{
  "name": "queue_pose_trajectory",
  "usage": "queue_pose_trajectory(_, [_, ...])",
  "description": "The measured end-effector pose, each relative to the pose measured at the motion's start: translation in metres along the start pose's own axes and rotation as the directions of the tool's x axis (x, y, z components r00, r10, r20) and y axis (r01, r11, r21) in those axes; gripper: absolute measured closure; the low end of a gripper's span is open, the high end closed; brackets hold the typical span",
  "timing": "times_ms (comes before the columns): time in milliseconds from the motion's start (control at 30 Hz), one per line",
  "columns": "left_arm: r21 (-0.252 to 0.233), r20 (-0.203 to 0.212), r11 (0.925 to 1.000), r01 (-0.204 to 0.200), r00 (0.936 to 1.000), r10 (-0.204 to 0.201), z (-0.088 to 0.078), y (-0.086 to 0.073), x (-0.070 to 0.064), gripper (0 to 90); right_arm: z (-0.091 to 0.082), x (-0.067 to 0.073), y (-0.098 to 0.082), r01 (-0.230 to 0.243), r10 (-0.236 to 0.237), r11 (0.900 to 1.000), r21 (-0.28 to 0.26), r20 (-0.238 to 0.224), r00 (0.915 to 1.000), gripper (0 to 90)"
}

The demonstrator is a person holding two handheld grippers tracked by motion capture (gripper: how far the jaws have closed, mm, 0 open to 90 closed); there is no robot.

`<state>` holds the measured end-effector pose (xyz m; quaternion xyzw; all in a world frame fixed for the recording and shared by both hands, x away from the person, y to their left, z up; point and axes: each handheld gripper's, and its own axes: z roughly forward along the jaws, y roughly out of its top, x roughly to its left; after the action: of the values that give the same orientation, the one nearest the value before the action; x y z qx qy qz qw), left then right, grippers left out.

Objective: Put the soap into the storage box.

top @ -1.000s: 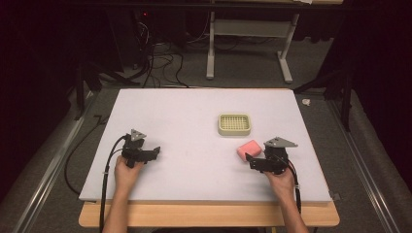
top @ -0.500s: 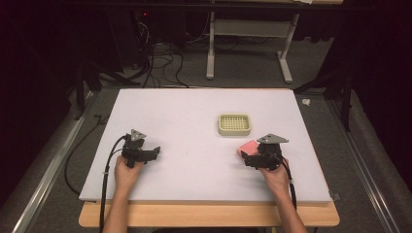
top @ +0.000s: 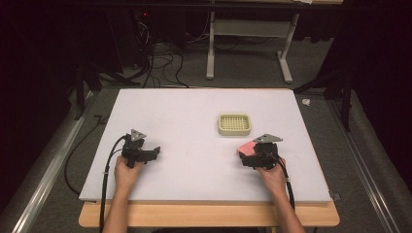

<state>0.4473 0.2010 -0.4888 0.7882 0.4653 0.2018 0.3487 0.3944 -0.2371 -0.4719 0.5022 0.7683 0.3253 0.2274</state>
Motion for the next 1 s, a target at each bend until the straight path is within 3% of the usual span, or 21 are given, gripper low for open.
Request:
queue_pose_trajectory(367, [0.000,0.000,1.0000,0.000,1.0000,0.000,0.000,0.000,0.000,19.3,0.011,-0.002,-0.005,-0.002,0.003,0.999,0.048,-0.012,0.9999,13.0])
queue_pose_trajectory(1000, [0.000,0.001,1.0000,0.001,1.0000,-0.001,0.000,0.000,0.000,19.3,0.011,-0.001,-0.005,-0.001,0.001,0.999,0.043,-0.007,1.0000,13.6])
